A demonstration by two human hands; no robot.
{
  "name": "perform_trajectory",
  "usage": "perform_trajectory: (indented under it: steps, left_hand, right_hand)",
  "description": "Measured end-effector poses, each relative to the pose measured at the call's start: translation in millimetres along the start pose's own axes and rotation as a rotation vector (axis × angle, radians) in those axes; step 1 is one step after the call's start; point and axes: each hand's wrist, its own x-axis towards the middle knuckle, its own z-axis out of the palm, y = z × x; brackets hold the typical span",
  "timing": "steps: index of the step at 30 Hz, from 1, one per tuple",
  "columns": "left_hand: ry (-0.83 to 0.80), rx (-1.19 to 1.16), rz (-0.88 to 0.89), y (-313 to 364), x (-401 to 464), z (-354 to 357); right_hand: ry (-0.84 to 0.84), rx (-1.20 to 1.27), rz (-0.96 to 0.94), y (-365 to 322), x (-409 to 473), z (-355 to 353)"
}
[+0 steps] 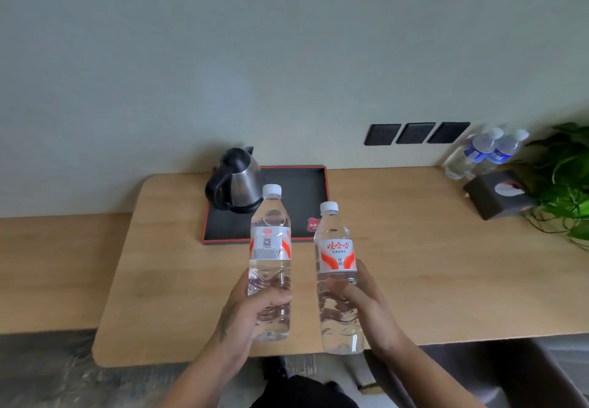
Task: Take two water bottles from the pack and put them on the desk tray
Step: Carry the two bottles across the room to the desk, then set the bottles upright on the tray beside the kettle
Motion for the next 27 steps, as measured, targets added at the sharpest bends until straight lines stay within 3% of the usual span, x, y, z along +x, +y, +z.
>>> perform_trajectory:
  steps: [11,15,22,27]
  left_hand:
    - [-0.065,0.038,-0.07,18,56,-12]
    - [-0.079,0.075,-0.079,26,82,-11]
    - [-0.147,0.176,-0.032,46,155,0]
    - [-0.151,0.296,0.067,73,224,10]
  right_hand:
    - [0.081,-0.065,0.018,-2,32,9]
    - [0.038,-0.176,0.023,-8,56,2]
    - [-0.089,-0.206,-0.033,-29,134,-10]
    - [-0.077,-0.41,-0.108,-49,213,-24]
